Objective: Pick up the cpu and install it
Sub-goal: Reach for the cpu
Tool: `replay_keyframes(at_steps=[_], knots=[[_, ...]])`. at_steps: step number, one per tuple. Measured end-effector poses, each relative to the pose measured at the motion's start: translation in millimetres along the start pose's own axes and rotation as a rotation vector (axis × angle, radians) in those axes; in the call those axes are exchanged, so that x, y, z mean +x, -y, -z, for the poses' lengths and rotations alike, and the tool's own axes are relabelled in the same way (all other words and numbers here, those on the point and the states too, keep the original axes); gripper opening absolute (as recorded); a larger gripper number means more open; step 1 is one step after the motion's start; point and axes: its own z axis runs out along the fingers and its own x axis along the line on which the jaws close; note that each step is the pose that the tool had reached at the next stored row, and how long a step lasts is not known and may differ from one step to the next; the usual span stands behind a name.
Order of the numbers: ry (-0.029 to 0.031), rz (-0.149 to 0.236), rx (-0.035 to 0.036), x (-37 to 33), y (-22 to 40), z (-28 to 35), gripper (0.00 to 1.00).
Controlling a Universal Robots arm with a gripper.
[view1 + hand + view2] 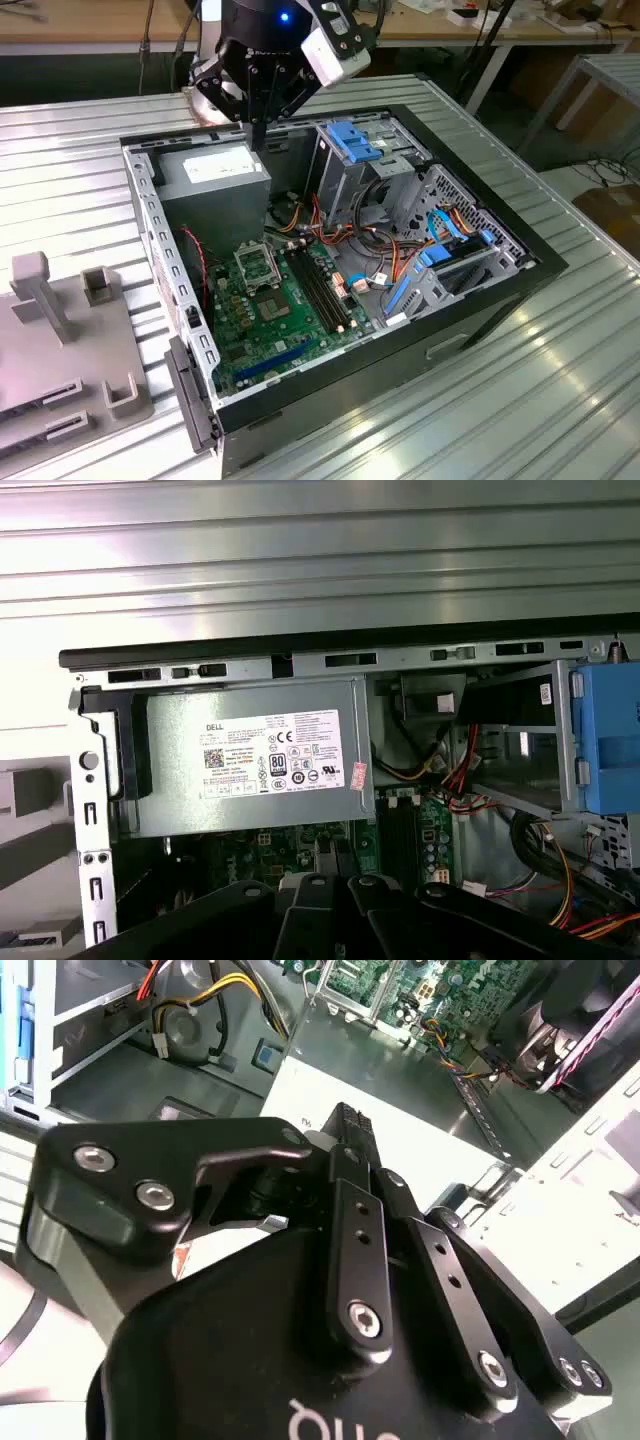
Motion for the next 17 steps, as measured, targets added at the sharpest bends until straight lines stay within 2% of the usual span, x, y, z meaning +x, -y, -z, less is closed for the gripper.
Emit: replay_keyframes(at_steps=[3,6,9,15,17], knots=[[0.0001,0.0,0.0,0.3,0.0,0.0,0.11],[0.0,0.0,0.0,8.6,0.7,0.0,0.11],[0.0,0.0,-0.0001,25.8,1.9,0.0,0.11],[-0.0002,0.0,0.0,46.5,3.5,0.2,0.11],[-0.0002,0.0,0.0,57.0,5.1,0.3,0.11]])
